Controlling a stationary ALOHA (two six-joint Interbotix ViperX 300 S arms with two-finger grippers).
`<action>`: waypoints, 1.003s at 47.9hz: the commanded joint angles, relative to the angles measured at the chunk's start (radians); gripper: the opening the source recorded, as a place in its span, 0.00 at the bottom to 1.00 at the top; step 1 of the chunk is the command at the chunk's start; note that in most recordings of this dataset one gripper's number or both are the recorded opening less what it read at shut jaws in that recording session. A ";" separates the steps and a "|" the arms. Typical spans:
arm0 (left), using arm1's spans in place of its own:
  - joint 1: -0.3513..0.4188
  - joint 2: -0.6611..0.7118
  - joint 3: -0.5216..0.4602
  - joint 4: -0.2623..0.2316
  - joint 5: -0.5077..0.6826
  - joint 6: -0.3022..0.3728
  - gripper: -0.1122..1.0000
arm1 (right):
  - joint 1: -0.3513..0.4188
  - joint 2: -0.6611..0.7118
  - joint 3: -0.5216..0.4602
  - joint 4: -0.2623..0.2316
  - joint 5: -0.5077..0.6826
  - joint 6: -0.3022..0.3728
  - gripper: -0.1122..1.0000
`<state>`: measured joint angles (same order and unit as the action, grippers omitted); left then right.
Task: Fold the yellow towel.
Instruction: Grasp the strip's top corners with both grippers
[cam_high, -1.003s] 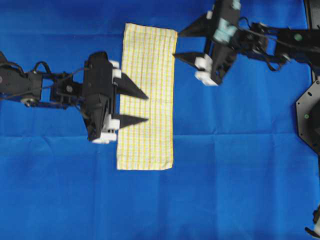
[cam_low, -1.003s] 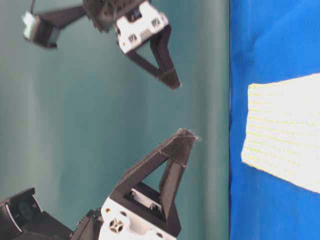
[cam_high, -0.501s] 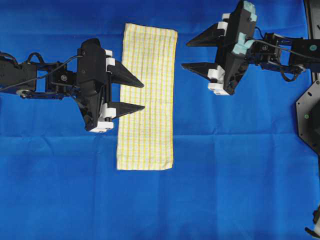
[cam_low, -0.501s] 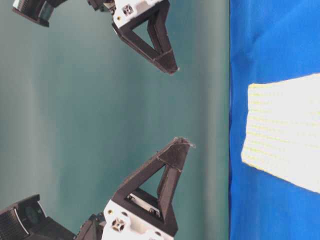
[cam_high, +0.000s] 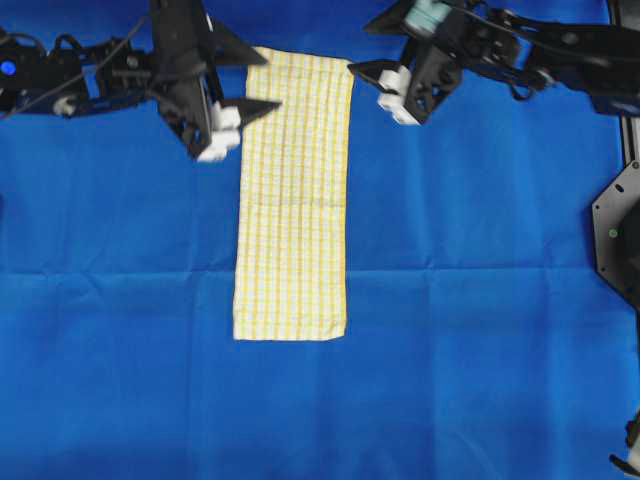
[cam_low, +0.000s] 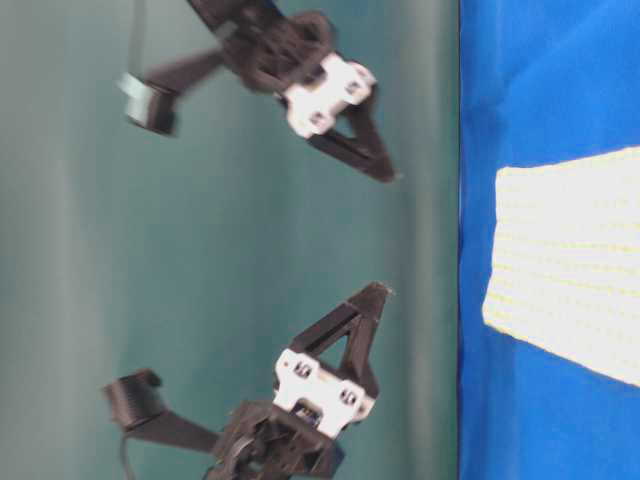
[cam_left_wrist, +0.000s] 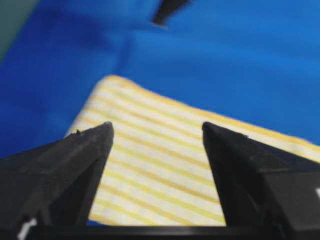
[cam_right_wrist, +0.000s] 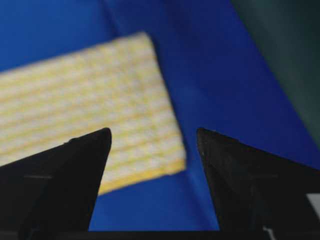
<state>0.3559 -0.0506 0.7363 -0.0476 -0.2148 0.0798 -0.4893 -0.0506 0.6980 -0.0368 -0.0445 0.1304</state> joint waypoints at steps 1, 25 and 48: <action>0.048 0.037 -0.009 0.003 -0.061 0.002 0.75 | -0.023 0.051 -0.044 0.000 -0.003 0.003 0.77; 0.160 0.327 -0.063 0.002 -0.192 -0.006 0.80 | -0.046 0.265 -0.160 0.012 0.038 0.021 0.79; 0.167 0.371 -0.077 0.000 -0.192 -0.003 0.33 | -0.052 0.333 -0.190 0.020 0.040 0.025 0.35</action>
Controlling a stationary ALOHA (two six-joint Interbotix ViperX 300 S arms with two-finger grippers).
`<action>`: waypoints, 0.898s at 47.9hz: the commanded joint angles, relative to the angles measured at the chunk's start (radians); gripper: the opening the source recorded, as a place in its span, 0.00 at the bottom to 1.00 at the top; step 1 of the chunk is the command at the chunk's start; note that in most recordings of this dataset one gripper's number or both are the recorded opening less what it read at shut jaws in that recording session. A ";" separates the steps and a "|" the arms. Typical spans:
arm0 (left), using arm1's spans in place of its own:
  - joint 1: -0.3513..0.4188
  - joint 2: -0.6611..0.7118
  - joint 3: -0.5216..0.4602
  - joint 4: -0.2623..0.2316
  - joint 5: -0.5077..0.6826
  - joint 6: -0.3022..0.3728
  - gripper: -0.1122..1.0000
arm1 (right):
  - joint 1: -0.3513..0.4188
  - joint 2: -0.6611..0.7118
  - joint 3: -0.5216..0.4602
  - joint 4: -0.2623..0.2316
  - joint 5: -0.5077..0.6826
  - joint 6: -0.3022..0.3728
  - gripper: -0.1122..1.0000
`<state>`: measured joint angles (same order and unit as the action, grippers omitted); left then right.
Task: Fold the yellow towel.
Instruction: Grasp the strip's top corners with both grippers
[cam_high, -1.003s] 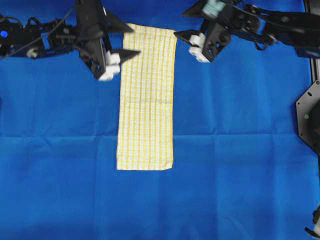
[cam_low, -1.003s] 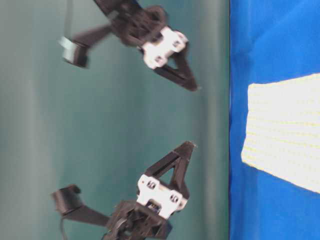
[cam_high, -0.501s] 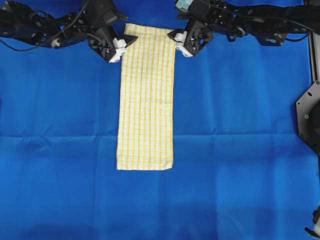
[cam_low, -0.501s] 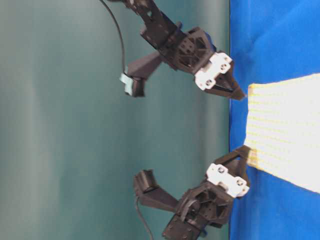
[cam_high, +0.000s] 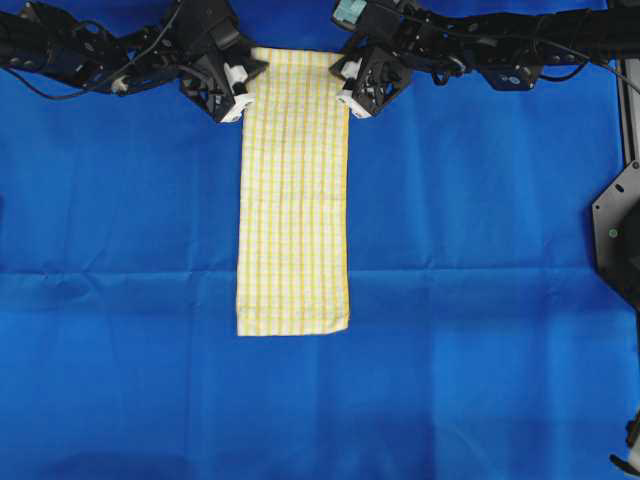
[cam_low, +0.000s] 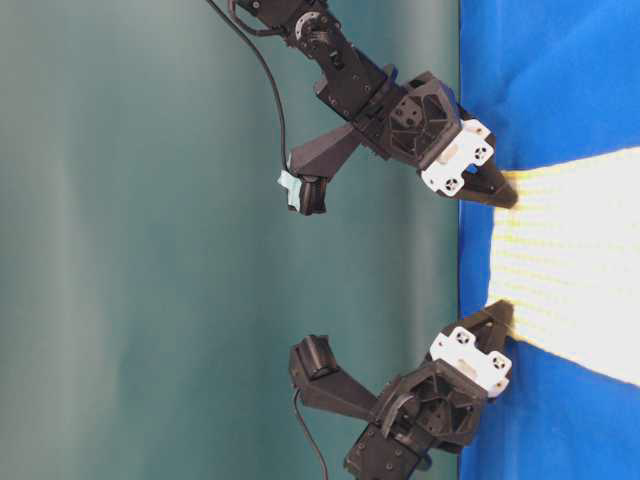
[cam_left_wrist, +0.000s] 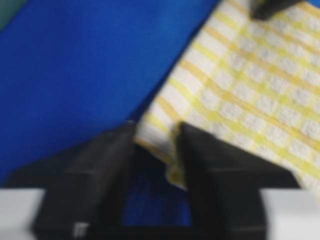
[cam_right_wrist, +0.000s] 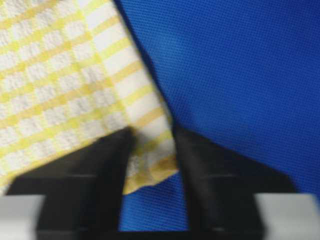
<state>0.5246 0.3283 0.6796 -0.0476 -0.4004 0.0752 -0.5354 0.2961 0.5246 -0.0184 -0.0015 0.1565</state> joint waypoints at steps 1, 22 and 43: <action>-0.002 -0.006 -0.020 0.000 -0.006 0.002 0.29 | -0.006 -0.014 -0.017 0.000 -0.003 -0.003 0.31; -0.005 -0.018 -0.029 0.002 -0.005 0.006 0.15 | -0.014 -0.021 -0.015 0.000 -0.002 -0.003 0.16; -0.006 -0.184 -0.021 0.000 0.063 0.011 0.15 | -0.014 -0.153 -0.008 -0.003 0.060 -0.014 0.16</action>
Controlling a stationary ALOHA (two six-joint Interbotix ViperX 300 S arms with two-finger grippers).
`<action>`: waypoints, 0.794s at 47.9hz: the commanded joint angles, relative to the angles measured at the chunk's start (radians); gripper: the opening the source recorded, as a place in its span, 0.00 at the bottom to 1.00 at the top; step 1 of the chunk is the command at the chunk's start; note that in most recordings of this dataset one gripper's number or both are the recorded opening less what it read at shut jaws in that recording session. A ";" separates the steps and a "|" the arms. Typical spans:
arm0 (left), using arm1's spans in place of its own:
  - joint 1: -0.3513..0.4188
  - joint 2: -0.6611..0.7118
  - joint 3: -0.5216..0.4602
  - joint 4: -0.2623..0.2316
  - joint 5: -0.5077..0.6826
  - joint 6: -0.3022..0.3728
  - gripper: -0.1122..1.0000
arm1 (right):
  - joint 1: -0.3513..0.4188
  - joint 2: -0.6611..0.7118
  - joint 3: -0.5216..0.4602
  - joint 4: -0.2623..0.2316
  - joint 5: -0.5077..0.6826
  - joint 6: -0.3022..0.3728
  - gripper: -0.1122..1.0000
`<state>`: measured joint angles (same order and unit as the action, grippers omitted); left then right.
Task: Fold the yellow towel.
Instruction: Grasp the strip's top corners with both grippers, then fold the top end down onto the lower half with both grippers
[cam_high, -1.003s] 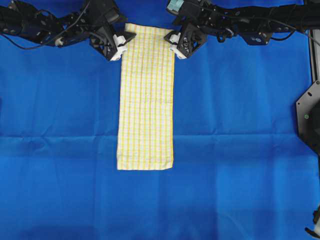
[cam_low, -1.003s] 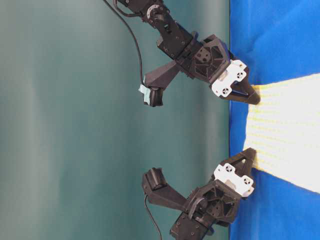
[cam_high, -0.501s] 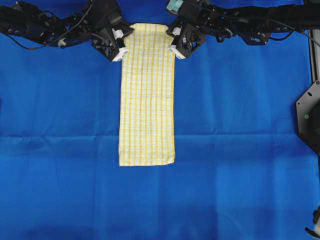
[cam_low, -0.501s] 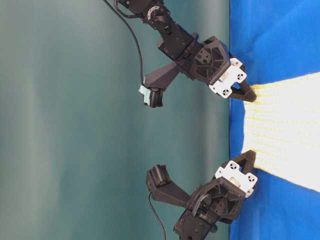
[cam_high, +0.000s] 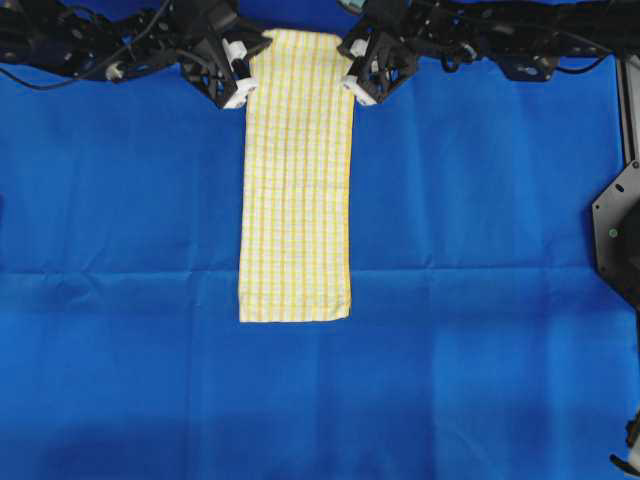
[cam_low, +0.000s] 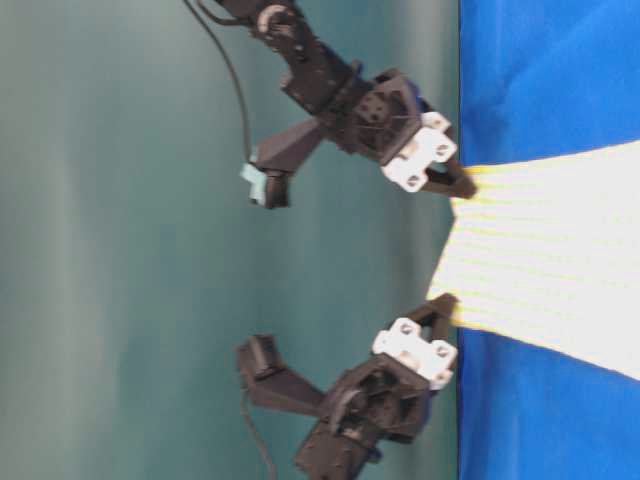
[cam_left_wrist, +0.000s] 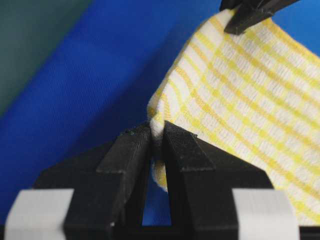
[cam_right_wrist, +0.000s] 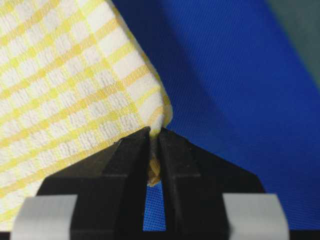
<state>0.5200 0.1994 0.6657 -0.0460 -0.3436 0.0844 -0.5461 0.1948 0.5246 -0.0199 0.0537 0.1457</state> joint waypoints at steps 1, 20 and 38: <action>-0.003 -0.060 -0.006 -0.002 0.009 0.002 0.15 | -0.003 -0.055 -0.008 -0.002 0.006 -0.003 0.16; -0.048 -0.092 0.051 -0.002 0.012 -0.012 0.15 | 0.046 -0.091 0.011 0.002 0.035 0.008 0.16; -0.232 -0.189 0.190 -0.008 -0.005 -0.052 0.15 | 0.245 -0.163 0.127 0.055 0.020 0.011 0.16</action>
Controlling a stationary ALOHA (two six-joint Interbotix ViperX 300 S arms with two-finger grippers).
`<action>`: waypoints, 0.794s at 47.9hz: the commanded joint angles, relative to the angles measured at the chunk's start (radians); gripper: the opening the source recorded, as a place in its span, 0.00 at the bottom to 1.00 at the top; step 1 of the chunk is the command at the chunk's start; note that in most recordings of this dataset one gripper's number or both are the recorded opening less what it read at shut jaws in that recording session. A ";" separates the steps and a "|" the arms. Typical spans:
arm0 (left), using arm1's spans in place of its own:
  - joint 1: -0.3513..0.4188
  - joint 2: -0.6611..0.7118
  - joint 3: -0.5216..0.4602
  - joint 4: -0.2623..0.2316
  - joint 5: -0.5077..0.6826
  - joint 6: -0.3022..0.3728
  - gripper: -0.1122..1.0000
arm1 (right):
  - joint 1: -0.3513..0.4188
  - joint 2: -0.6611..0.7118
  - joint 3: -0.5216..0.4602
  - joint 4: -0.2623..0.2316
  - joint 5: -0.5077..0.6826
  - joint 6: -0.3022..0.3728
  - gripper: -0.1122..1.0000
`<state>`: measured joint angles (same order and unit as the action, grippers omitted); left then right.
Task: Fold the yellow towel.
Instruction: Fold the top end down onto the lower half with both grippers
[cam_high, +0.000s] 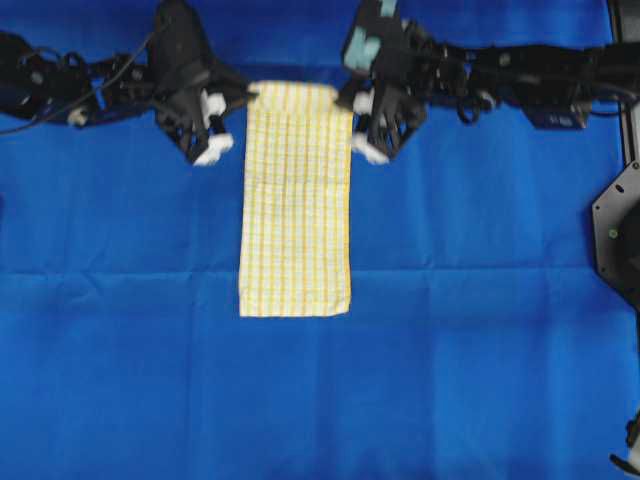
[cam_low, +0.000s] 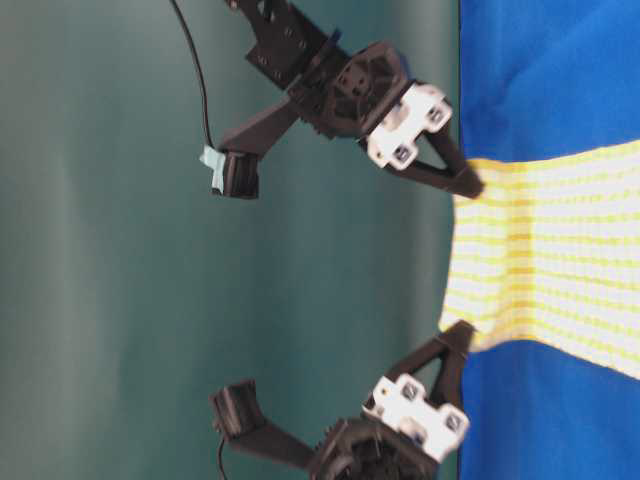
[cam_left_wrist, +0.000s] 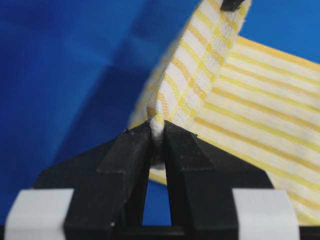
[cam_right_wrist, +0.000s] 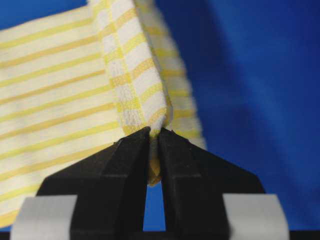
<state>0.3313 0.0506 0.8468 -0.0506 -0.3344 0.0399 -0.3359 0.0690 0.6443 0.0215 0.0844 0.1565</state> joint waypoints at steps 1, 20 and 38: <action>-0.058 -0.043 0.014 -0.003 -0.017 -0.012 0.15 | 0.048 -0.040 0.014 0.017 -0.012 0.002 0.16; -0.336 -0.055 0.061 -0.003 -0.071 -0.091 0.15 | 0.267 -0.077 0.060 0.077 -0.012 0.000 0.16; -0.492 -0.041 0.049 -0.003 -0.066 -0.091 0.15 | 0.410 -0.072 0.061 0.130 -0.021 0.002 0.16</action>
<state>-0.1473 0.0169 0.9143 -0.0522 -0.3973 -0.0491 0.0629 0.0215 0.7133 0.1427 0.0721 0.1580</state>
